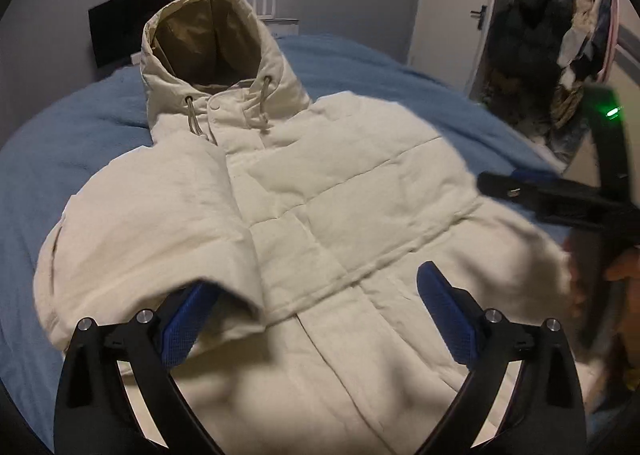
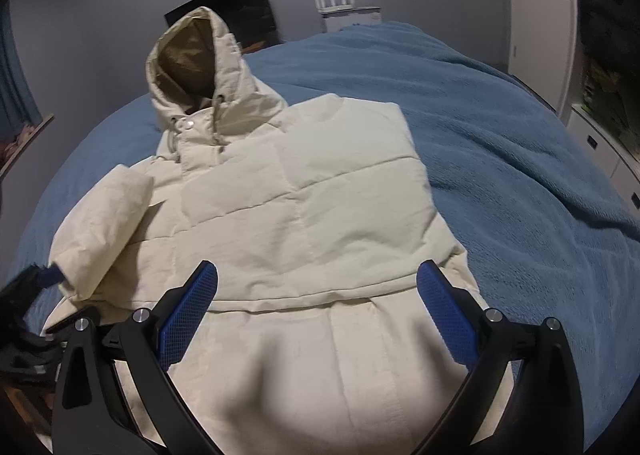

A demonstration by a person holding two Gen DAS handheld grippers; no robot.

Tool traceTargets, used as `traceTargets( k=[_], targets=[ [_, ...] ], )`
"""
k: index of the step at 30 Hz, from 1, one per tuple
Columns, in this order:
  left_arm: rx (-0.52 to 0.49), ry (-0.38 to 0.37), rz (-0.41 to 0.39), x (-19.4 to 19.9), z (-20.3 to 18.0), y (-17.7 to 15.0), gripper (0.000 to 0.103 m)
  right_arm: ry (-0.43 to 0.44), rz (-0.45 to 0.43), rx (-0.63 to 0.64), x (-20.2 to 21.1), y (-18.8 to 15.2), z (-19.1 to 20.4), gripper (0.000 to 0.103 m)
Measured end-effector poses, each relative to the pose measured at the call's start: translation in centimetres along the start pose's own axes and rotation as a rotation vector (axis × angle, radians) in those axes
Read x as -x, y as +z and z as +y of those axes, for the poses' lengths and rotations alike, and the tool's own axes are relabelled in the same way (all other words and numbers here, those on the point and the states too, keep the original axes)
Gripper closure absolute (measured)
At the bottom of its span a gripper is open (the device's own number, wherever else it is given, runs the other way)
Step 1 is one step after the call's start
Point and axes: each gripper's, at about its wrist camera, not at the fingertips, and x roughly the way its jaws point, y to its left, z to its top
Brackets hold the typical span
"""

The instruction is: Fold large clothes

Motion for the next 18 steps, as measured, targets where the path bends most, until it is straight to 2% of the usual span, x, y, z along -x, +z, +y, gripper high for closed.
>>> traceTargets(
  k=[3, 7, 10, 12, 15, 18],
  targets=[
    [0.033, -0.006, 0.034, 2.1, 1.6, 0.1, 0.009, 0.027, 0.000, 0.036, 0.5, 0.0, 1.4, 0.007],
    [0.041, 0.110, 0.020, 5.3, 4.4, -0.1, 0.009, 0.074, 0.013, 0.116, 1.3, -0.2, 4.6, 0.007],
    [0.094, 0.211, -0.002, 6.7, 7.4, -0.5, 0.008, 0.113, 0.029, 0.172, 1.8, -0.5, 7.5, 0.007],
    [0.173, 0.267, -0.012, 7.2, 9.7, -0.7, 0.008, 0.142, 0.036, 0.212, 2.1, -0.8, 9.6, 0.007],
    [0.280, 0.285, -0.010, 7.4, 12.6, -0.9, 0.008, 0.176, 0.041, 0.299, 2.5, -1.1, 13.3, 0.007],
    [0.336, 0.342, 0.018, 7.2, 14.8, -1.5, 0.008, 0.205, 0.047, 0.360, 2.2, -1.0, 16.5, 0.007]
  ],
)
